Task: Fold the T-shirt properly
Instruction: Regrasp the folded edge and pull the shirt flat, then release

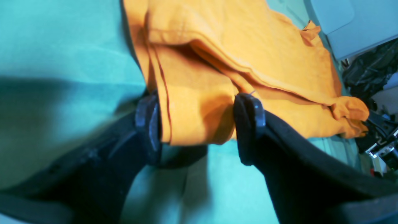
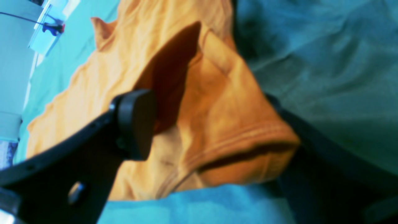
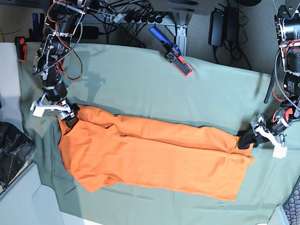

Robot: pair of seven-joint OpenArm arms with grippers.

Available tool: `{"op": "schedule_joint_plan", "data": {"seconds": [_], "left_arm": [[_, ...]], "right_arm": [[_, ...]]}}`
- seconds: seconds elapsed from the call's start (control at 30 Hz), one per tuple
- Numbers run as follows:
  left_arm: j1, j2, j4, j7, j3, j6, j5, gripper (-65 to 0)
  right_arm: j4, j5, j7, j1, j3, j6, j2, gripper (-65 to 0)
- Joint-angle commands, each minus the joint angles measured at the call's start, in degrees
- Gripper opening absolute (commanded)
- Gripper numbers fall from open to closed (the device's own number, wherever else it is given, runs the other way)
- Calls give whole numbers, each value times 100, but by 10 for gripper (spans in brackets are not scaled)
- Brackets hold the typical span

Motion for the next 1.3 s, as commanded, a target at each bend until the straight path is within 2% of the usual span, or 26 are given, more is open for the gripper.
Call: {"op": "schedule_joint_plan", "data": {"seconds": [0.0,0.07,0.13,0.2,0.23,0.27,0.37,0.4,0.47,0.5,0.7,0.8,1.03,1.27], "left_arm": [[-170,-48,90,-105,-20,-54,-114,-272],[-208,-13,90,-133,-20,-54,-24,-274],[-221,35,90,-170,-20,212,72,-275],[-214,85,90,-162,-20,345,155,-316],[-212,111,90,-133,-20,343,179,-379],[-212,136,90,-129,-20,339,238,-453],[-214,170,90,-188,-20,319,361,-596],[-216,168,90,-188,-22,310,361,-642],[-216,146,92,-181,-22,-15,354,-650],[-216,127,92,-160,-22,-54,328,-650],[-197,-129,125,546,-22,-54,-356,-650],[-146,-214,173,824,-15,-54,-535,-650],[354,-385,879,892,-15,-54,-654,-650],[1145,-785,1969,894,-15,-54,-656,-650]], "right_arm": [[20,24,-267,42,-20,540,13,-205],[20,24,-275,44,-20,540,15,-206],[20,46,-278,44,-24,540,15,-208],[20,127,-308,44,-35,542,15,-216],[20,162,-326,44,-35,542,13,-261],[20,177,-328,44,-35,542,11,-336],[20,173,-313,44,-33,551,-17,-612],[20,173,-317,44,-33,564,-20,-650],[20,170,-321,42,-33,575,-24,-650],[26,173,-328,42,-33,575,-24,-650],[369,358,-940,-48,-17,575,9,-650],[669,411,-1025,-249,-17,577,68,-650],[1182,428,-1099,-774,-17,577,249,-650],[1554,625,-1226,-1305,-17,577,693,-650]]}}
